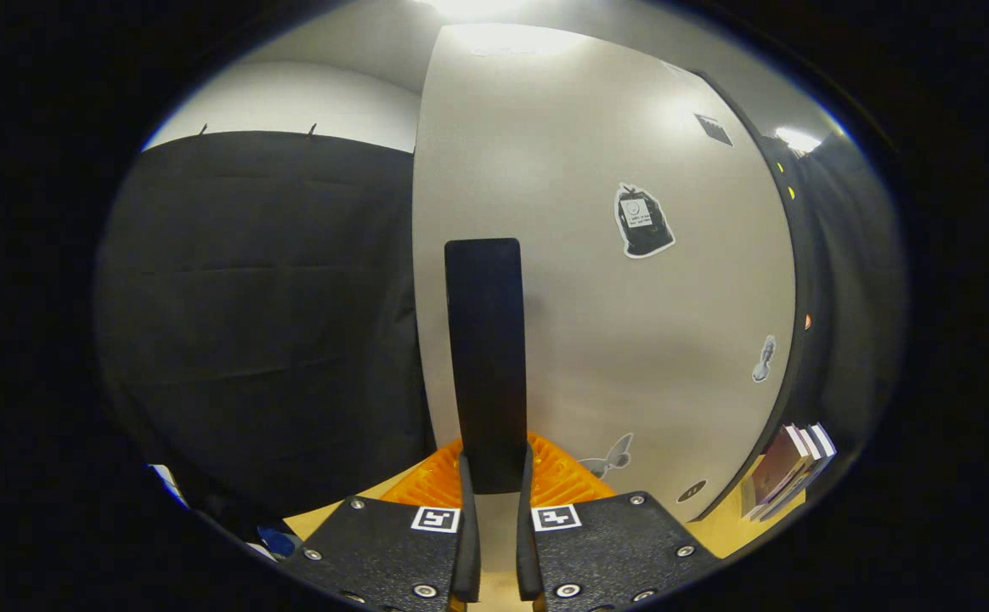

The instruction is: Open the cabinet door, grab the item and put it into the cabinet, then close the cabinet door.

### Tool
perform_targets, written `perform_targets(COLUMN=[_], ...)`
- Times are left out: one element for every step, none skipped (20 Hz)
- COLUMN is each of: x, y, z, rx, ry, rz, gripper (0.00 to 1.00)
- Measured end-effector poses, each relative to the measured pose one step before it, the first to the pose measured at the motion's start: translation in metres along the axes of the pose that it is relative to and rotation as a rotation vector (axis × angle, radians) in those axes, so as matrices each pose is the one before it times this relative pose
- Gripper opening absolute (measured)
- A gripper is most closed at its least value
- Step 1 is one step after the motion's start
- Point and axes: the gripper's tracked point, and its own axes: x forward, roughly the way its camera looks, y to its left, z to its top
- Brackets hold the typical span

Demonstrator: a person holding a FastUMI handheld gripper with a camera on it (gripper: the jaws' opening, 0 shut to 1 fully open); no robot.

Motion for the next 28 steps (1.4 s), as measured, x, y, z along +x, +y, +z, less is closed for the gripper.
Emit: perform_targets(x=[-0.00087,-0.00018,-0.00109,-0.00066,-0.00044,-0.00667,-0.00562,-0.00627,-0.00623,-0.00609,-0.00595,-0.00371,-0.00466,-0.00304,-0.00268,-0.00127,-0.00282,-0.00315,-0.00232,-0.00275,-0.00487,-0.00074,-0.00343,-0.00250,-0.00164,-0.00079,-0.00253,-0.00314], y=[-0.00268,-0.00222,-0.00271,-0.00169,-0.00255,-0.00017,-0.00156,-0.00109,-0.00181,-0.00117,-0.00224,-0.00186,-0.00247,-0.00180,-0.00264,-0.00166,-0.00182,-0.00158,-0.00153,-0.00237,-0.00078,-0.00312,-0.00218,-0.00176,0.00078,-0.00784,-0.01077,-0.00560], z=[-0.00016,-0.00037,-0.00015,-0.00025,0.00014,-0.00119,0.00032,0.00014,0.00032,-0.00052,0.00024,-0.00053,-0.00034,-0.00023,0.00034,-0.00063,-0.00019,-0.00074,-0.00030,0.00067,0.00032,-0.00039,-0.00080,-0.00037,-0.00054,-0.00089,0.00002,-0.00008], rx=[-0.00175,0.00001,-0.00090,-0.00276,-0.00470,-0.00503,0.00022,-0.00089,-0.00165,-0.00314,-0.00269,0.00040,0.00203,0.00171,0.00091,-0.00239,0.00021,0.00282,0.00128,-0.00005,0.00196,0.00400,0.00898,0.01502,0.02487,0.00629,0.00434,0.00903], ry=[-0.00218,-0.00303,-0.00323,-0.00231,-0.00391,-0.00424,-0.00390,-0.00349,-0.00231,-0.00160,0.00037,0.00048,0.00200,0.00163,-0.00030,0.00068,0.00106,0.00240,-0.00143,-0.00407,-0.00665,-0.00866,-0.00816,-0.01063,-0.00658,-0.00483,-0.00517,-0.01033], rz=[0.02126,0.02026,0.01922,0.01769,0.01502,0.01159,0.00929,0.00620,0.00281,0.00284,0.00409,0.00171,0.00138,0.00107,0.00008,-0.00078,-0.00003,-0.00096,-0.00660,-0.01046,-0.01602,-0.02058,-0.02092,-0.02007,-0.01164,-0.05205,-0.05626,-0.03269], gripper=[0.17,0.17,0.17,0.17,0.17,0.17,0.17,0.17,0.17,0.17,0.17,0.17,0.17,0.17,0.17,0.17,0.17,0.17,0.20,0.23,0.26,0.28,0.32,0.35,0.38,0.46,0.55,0.63])
